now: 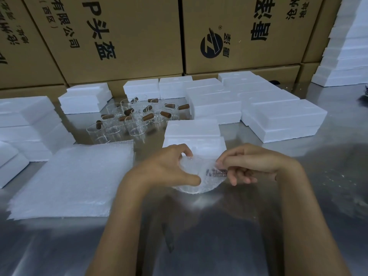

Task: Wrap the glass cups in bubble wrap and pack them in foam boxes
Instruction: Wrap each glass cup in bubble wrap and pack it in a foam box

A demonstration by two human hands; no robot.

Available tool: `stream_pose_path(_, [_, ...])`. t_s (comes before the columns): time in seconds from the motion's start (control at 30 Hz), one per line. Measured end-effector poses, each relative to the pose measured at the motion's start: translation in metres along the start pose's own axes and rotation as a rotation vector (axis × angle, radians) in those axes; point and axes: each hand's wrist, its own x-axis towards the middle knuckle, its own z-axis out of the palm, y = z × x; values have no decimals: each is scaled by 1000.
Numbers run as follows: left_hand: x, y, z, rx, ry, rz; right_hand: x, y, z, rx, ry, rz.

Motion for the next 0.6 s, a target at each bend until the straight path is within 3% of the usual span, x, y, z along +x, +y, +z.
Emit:
stream_pose_path(0.1, [-6,-7,-13,-170,61,38,-1,1,2,150,-43,-135])
stream_pose_path(0.17, [-6,-10,-18,-238,186,77,1,-2,1,243,35,-250])
stream_pose_path(0.27, [6,-9,-10,-198,461,165,13,-8,6,342,314,-399])
stream_pose_path(0.33, [15,-8,0,-166,549,187,27,-7,15,292,511,-433])
stream_pose_path(0.43, [25,-19,9,-123,581,163,49,-3,29,211,633,-419])
stream_pose_path(0.6, [34,-36,18,-35,524,59,65,7,35,58,660,-325])
